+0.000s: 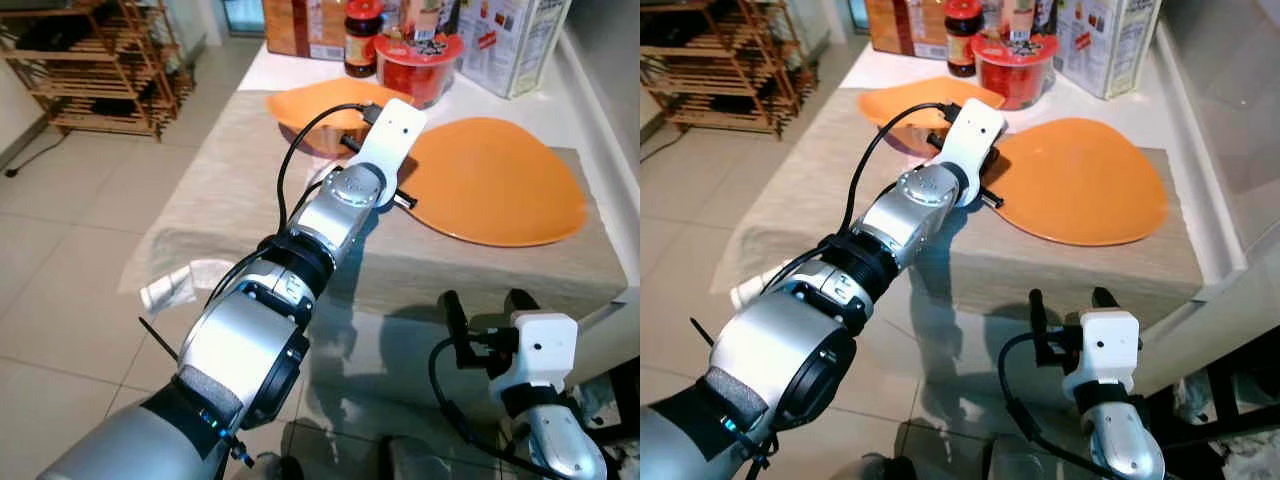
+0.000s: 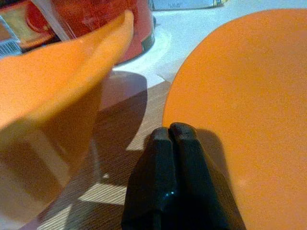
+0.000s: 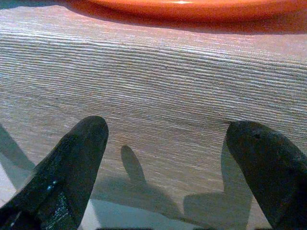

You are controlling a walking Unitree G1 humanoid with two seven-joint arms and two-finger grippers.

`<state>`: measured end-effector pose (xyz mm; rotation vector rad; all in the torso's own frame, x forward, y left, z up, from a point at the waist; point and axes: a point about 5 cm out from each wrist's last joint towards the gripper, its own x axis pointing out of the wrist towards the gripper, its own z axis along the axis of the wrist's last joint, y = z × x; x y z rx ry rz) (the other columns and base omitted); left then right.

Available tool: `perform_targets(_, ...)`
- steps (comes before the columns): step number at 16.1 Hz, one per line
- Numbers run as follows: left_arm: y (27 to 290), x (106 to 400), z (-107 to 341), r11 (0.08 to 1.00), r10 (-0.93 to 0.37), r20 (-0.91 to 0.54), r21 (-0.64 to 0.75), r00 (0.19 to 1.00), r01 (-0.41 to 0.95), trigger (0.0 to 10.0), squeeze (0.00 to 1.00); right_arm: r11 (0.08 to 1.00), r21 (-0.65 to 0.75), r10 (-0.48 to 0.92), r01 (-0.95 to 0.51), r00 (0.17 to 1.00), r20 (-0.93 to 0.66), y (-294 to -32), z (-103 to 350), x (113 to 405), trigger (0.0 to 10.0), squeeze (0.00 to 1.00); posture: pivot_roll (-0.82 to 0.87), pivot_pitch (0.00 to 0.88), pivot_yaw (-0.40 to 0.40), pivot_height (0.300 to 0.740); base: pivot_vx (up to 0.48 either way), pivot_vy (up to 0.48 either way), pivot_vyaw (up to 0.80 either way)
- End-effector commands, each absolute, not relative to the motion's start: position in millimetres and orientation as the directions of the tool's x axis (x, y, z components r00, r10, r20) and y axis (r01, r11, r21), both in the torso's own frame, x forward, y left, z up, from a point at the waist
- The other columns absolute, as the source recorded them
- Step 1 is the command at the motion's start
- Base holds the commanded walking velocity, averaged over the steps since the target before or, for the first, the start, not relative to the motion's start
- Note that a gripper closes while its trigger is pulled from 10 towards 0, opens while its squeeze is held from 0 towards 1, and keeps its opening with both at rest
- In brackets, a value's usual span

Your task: Setting the table

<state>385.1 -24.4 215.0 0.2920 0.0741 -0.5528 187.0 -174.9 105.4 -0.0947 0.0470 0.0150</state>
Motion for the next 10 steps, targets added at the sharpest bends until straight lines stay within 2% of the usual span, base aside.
perform_targets(1, -65.2, 364.2, 226.1, 0.743, -0.618, -0.093, 0.257, 0.781, 0.618, 10.0, 0.0, 0.996, -0.088, 0.019, -0.024, 0.998, -0.052, -174.3, 103.6, 187.2, 10.0, 0.0, -0.27, 0.071, 0.07, 0.727, 0.0, 0.0, 0.0)
perform_targets(3, -63.1, 360.6, 231.7, 0.718, -0.66, -0.033, 0.269, 0.751, 0.642, 10.0, 0.0, 0.996, -0.085, 0.016, -0.02, 0.998, -0.053, -175.0, 102.6, 187.4, 10.0, 0.0, -0.26, 0.065, 0.071, 0.727, 0.0, 0.0, 0.0)
perform_targets(4, -62.7, 354.4, 236.3, 0.685, -0.704, 0.011, 0.275, 0.71, 0.675, 10.0, 0.0, 0.996, -0.083, 0.017, -0.022, 0.998, -0.055, -174.4, 101.2, 187.8, 10.0, 0.0, -0.25, 0.065, 0.069, 0.727, 0.0, 0.0, 0.0)
perform_targets(7, -56.9, 349.3, 233.2, 0.656, -0.731, 0.016, 0.294, 0.682, 0.695, 10.0, 0.0, 0.997, -0.078, 0.022, -0.026, 0.998, -0.057, -173.1, 100.0, 190.3, 10.0, 0.0, -0.24, 0.062, 0.073, 0.727, 0.0, 0.0, 0.0)
perform_targets(10, -32.4, 338.0, 235.0, 0.641, -0.76, 0.088, 0.268, 0.645, 0.719, 10.0, 0.0, 0.997, -0.066, 0.035, -0.038, 0.998, -0.046, -169.4, 97.7, 199.5, 10.0, 0.0, -0.2, 0.041, 0.084, 0.727, 0.0, 0.0, 0.0)
